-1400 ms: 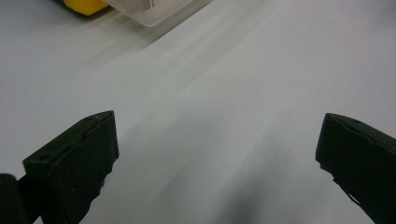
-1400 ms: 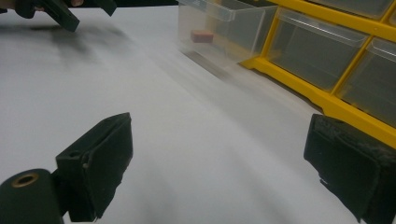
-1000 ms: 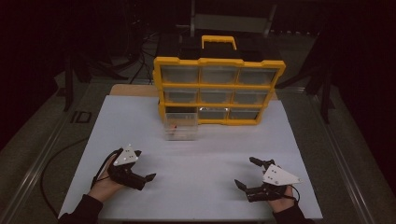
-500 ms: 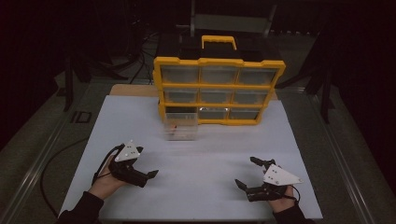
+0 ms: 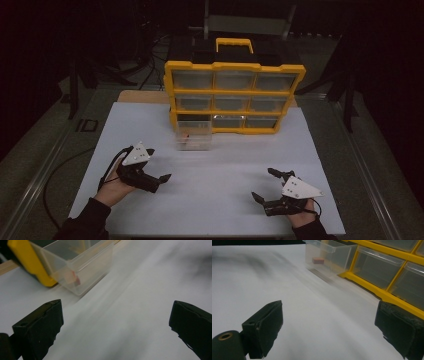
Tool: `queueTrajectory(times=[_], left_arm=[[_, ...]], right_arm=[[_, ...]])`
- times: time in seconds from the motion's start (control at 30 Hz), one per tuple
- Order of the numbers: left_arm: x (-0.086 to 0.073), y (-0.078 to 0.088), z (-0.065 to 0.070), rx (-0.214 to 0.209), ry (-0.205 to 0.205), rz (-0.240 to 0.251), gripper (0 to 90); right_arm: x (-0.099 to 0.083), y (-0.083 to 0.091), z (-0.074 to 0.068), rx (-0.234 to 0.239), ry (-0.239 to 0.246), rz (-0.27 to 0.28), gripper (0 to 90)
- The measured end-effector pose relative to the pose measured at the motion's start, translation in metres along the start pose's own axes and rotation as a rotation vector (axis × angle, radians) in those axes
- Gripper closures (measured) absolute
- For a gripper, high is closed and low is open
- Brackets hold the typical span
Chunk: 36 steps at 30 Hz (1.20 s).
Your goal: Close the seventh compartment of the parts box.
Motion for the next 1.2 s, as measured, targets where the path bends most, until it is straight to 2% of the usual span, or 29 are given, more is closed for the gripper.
queueTrajectory(times=[0.2, 0.33, 0.57, 0.73, 0.93, 1.07, 1.1, 1.2], left_arm=[[0.010, -0.002, -0.001, 0.017, -0.015, -0.021, 0.0], [0.020, -0.002, 0.000, 0.012, -0.012, -0.013, 0.0], [0.035, -0.003, -0.001, 0.035, -0.027, 0.016, 0.0], [0.040, -0.007, 0.000, 0.041, -0.040, -0.001, 0.0], [0.051, -0.018, 0.007, 0.045, -0.071, -0.020, 0.0], [0.055, -0.025, 0.008, 0.038, -0.059, -0.005, 0.0], [0.056, -0.027, 0.008, 0.050, -0.056, -0.003, 0.0], [0.057, -0.033, 0.009, 0.050, -0.050, -0.003, 0.0]], right_arm=[[0.000, 0.000, 0.000, 0.002, -0.001, 0.001, 8.3], [0.000, 0.000, 0.000, 0.003, -0.002, 0.000, 8.3], [0.000, 0.000, 0.000, 0.004, -0.005, 0.000, 8.3], [0.000, 0.000, 0.000, 0.004, -0.005, 0.000, 8.3], [0.000, 0.000, -0.001, 0.005, -0.003, 0.000, 8.3], [0.000, 0.000, 0.000, 0.005, -0.007, 0.002, 8.3], [0.000, 0.000, 0.000, 0.005, -0.007, 0.002, 8.3], [0.000, 0.000, -0.001, 0.006, -0.007, 0.001, 8.3]])
Point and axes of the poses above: each handheld gripper's, and its own axes: y roughly backward along the jaws, x roughly out of its top, z roughly to its right, the point moved 6 cm from there along -y, roughly forward along the jaws, and after that the axes turned 10 degrees about -x, right-handed, at the moved point
